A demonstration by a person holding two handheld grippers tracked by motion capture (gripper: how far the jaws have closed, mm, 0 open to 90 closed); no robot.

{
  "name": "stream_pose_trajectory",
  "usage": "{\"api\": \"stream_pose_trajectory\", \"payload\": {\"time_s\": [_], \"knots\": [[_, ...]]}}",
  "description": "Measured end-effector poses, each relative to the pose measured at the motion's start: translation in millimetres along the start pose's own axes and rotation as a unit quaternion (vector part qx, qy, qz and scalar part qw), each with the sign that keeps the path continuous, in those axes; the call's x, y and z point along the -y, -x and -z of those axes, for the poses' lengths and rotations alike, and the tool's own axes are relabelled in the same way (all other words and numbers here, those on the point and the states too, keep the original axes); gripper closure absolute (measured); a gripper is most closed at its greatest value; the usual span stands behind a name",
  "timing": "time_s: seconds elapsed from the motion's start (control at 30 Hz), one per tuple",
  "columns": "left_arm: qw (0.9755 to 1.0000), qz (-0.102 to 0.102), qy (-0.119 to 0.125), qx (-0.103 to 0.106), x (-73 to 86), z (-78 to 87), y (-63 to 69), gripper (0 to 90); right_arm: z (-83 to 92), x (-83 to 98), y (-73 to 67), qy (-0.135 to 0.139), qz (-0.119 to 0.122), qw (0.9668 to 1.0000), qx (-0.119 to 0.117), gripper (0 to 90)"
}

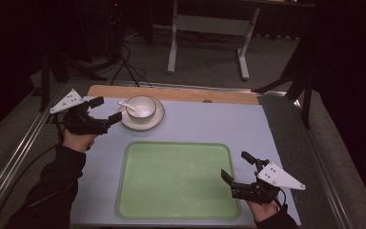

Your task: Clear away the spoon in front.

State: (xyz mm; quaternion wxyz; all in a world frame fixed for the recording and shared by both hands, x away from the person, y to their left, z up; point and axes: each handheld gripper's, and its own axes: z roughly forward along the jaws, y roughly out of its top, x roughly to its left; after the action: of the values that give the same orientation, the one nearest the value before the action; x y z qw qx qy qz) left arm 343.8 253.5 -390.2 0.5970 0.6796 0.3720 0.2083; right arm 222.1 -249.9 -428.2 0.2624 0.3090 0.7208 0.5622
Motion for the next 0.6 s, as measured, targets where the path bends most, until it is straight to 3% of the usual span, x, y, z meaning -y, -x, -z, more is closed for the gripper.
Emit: {"api": "stream_pose_trajectory", "payload": {"time_s": [0.17,0.37,0.43,0.5,0.6], "knots": [[0.9994,0.029,-0.004,-0.019,5.1,-10.8,-16.4,1.1,-0.5,0.0,-1.6,0.003,0.001,1.0,-0.004,11.0],[0.9968,0.068,-0.014,-0.041,17.0,-28.0,-37.0,2.7,-2.5,1.6,-1.5,0.004,-0.005,0.9999,-0.015,11.0],[0.9944,0.093,-0.009,-0.05,24.1,-33.9,-45.7,4.1,-2.4,1.6,-1.8,0.004,-0.004,0.9999,-0.016,11.0],[0.9919,0.118,-0.004,-0.046,29.9,-38.6,-52.2,5.2,-2.0,1.5,-2.6,0.005,0.0,0.9998,-0.019,10.9],[0.9895,0.132,-0.013,-0.056,37.3,-48.2,-59.3,6.5,-1.8,2.0,-2.7,0.006,0.0,0.9996,-0.028,11.0]]}}
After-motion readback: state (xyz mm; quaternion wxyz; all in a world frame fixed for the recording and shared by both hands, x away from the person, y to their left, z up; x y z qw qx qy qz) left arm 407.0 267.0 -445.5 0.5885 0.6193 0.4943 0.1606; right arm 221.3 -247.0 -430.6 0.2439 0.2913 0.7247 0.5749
